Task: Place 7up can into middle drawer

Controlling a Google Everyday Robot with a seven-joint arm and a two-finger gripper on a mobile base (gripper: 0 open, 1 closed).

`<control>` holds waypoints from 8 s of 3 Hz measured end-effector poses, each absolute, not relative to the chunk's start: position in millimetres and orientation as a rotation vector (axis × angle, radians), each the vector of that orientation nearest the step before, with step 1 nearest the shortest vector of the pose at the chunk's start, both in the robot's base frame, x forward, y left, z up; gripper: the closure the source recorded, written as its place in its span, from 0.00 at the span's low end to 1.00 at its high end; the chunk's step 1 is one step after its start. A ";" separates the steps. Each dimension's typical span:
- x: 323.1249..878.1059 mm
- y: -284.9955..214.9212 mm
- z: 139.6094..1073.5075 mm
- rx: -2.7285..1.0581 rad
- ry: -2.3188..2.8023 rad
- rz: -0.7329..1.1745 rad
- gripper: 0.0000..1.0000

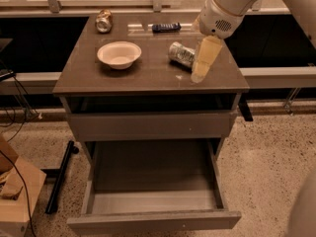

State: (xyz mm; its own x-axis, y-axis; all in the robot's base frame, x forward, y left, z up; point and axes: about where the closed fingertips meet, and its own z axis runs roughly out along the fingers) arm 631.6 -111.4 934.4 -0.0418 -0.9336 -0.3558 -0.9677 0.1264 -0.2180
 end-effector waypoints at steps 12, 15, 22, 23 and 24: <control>697.8 -116.0 911.3 -1.637 2.023 0.290 1.00; 565.1 -90.9 929.3 -1.747 1.833 0.174 1.00; 522.5 -36.5 697.0 -1.808 2.106 0.482 1.00; 509.0 -36.2 643.7 -1.805 2.236 0.543 1.00; 494.0 -31.2 589.6 -1.770 2.297 0.629 1.00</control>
Offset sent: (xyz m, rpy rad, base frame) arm 0.0667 0.0009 -0.0161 0.0048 0.0532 -0.0024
